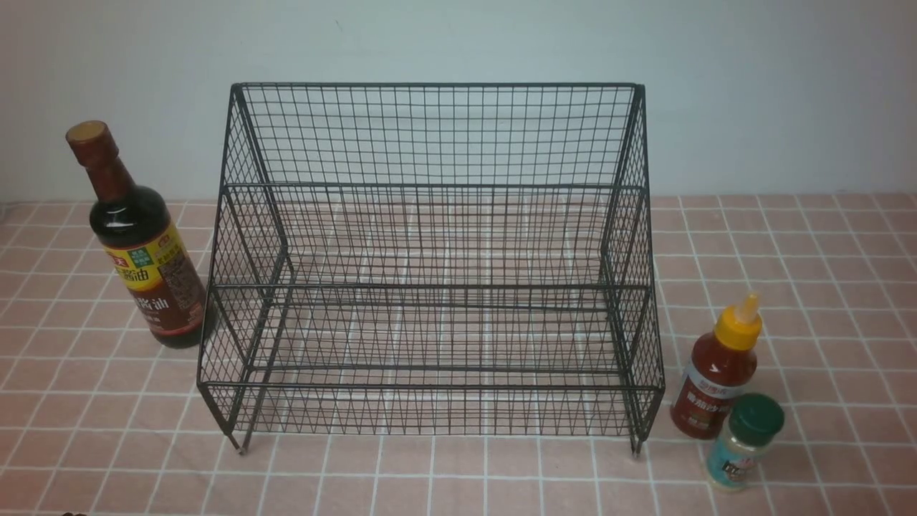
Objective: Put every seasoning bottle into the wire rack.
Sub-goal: Use the left arm to grab the condiment bottle closest to it
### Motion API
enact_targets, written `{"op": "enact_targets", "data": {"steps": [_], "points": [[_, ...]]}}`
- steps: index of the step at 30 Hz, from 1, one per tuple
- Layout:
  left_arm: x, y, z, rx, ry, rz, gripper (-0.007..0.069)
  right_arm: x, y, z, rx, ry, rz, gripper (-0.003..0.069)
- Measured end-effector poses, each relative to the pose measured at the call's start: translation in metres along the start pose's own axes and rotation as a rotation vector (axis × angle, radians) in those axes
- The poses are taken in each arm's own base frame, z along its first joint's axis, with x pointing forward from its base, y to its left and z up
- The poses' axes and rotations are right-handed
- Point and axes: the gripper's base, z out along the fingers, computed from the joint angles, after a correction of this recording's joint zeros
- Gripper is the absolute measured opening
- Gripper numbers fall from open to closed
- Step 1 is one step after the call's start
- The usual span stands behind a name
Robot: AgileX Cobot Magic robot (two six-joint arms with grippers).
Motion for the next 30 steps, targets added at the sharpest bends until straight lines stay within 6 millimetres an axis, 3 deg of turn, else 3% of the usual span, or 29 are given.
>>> {"op": "enact_targets", "data": {"steps": [12,16,17,18,20,22,27,30], "points": [[-0.005,-0.001,0.000,0.009,-0.061,-0.062,-0.0007,0.000,0.000,0.000,0.000,0.000,0.000,-0.0011],[-0.022,0.000,-0.002,0.034,-0.256,-0.293,-0.0007,0.000,0.000,0.000,0.000,0.000,0.000,-0.0011],[-0.034,0.005,-0.006,0.036,-0.403,-0.450,-0.0007,0.000,0.000,0.000,0.000,0.000,0.000,-0.0011],[-0.035,0.006,-0.007,0.035,-0.419,-0.466,-0.0007,0.000,0.000,0.000,0.000,0.000,0.000,-0.0011],[-0.050,0.018,-0.017,-0.001,-0.651,-0.649,-0.0007,0.000,0.000,0.000,0.000,0.000,0.000,-0.0011],[-0.056,0.025,-0.024,-0.035,-0.777,-0.692,-0.0007,0.000,0.000,0.000,0.000,0.000,0.000,-0.0011],[-0.076,0.023,-0.037,-0.025,-0.874,-0.591,-0.0007,0.000,0.000,0.000,0.000,0.000,0.000,-0.0011],[-0.121,0.014,-0.049,-0.007,-0.879,-0.333,-0.0007,0.000,0.000,0.000,0.000,0.000,0.000,-0.0011]]}}
